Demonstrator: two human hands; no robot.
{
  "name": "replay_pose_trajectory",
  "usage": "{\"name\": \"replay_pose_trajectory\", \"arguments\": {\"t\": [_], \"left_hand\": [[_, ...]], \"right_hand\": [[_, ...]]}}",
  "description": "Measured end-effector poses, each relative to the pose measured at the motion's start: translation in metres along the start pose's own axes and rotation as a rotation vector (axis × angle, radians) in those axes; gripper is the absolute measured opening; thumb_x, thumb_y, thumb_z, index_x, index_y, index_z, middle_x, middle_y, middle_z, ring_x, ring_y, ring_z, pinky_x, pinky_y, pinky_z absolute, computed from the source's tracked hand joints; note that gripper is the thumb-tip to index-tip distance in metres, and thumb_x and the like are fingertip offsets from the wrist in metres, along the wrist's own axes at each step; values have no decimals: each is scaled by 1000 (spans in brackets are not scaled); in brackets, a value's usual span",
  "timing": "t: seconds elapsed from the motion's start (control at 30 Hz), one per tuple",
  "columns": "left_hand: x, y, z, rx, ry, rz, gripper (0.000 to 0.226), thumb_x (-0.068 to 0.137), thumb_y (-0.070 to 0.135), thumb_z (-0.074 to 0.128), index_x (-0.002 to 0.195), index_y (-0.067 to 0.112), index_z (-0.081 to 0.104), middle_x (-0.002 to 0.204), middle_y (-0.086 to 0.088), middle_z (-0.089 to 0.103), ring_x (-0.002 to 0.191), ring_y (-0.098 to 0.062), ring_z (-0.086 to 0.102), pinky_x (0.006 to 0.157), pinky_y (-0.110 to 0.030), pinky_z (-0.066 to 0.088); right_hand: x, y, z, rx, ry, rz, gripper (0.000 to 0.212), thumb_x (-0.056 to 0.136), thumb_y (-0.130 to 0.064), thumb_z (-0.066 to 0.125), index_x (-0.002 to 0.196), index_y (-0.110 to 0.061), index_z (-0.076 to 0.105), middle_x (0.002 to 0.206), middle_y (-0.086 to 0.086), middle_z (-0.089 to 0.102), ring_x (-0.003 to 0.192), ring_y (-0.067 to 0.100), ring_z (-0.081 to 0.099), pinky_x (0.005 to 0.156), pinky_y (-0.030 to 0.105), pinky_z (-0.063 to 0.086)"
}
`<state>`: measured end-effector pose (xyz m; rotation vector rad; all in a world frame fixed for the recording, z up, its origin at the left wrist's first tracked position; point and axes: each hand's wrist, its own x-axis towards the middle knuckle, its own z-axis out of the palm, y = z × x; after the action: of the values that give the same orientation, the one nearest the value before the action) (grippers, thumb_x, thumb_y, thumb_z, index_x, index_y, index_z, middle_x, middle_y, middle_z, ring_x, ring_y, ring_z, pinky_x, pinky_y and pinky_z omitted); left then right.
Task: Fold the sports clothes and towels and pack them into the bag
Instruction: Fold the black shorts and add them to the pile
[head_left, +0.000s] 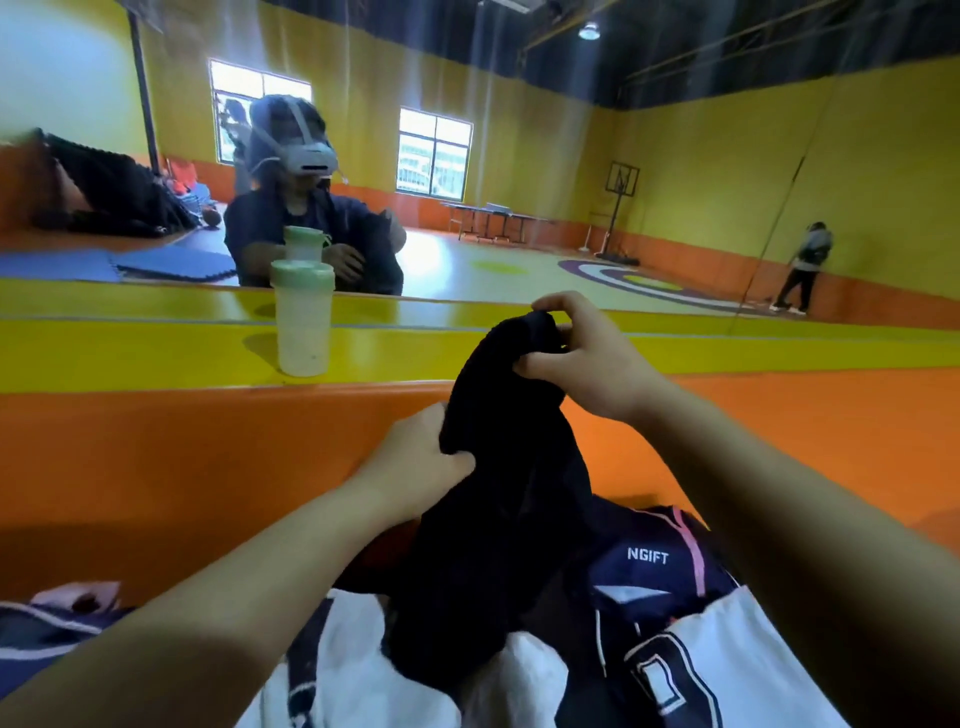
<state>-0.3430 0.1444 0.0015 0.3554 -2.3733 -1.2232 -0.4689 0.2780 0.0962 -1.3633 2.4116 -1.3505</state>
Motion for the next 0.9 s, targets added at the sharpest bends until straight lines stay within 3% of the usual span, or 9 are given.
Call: {"name": "replay_pose_trajectory", "arguments": {"t": [0.13,0.3,0.4,0.53,0.67,0.77,0.9], "left_hand": [[21,7,-15,101,92,32,12,82,1,51,81,12,56,77,-9,61,78,-33,58,59,-32,36],[41,27,-58,278,195,88,18,84,7,52,90,24,55,72,-4,60,60,-19,54,52,-28,38],[52,39,-81,383,174,146,18,89,9,52,94,26,55,72,-4,61,59,-20,56,53,-28,40],[62,58,-102,469,212,246,15,91,9,56,97,22,61,83,-1,61,71,-17,55,58,-25,41],[66,62,-123,489,283,230,12,91,16,58,100,22,63,81,6,60,73,-12,56,59,-23,38],[68,61,-133,512,326,223,13,91,19,60,103,20,65,87,2,61,82,-18,56,61,-21,36],[68,61,-151,497,401,226,20,89,23,63,107,16,67,98,1,60,92,-17,52,74,-27,33]], "right_hand": [[-4,8,-27,-178,-33,0,60,78,-5,63,130,-21,37,103,10,62,75,25,61,64,40,51],[-9,18,-57,-536,-95,-61,62,81,-3,62,137,-18,38,108,0,60,94,22,60,70,29,46],[-12,19,-68,-670,-143,-50,43,85,-7,58,126,-19,53,113,5,65,101,25,61,76,30,48],[-12,18,-82,-904,-74,-85,17,85,-16,55,100,-18,62,89,4,61,92,31,59,70,35,48],[-8,22,-97,-927,8,-70,9,87,-20,55,95,-19,59,84,1,55,86,30,58,67,35,49],[-2,27,-104,-899,22,-65,12,90,-22,58,101,-24,59,90,0,57,89,27,58,73,38,51],[5,27,-116,-738,172,-70,16,92,-31,59,107,-24,60,93,0,61,86,25,59,74,37,50]]}}
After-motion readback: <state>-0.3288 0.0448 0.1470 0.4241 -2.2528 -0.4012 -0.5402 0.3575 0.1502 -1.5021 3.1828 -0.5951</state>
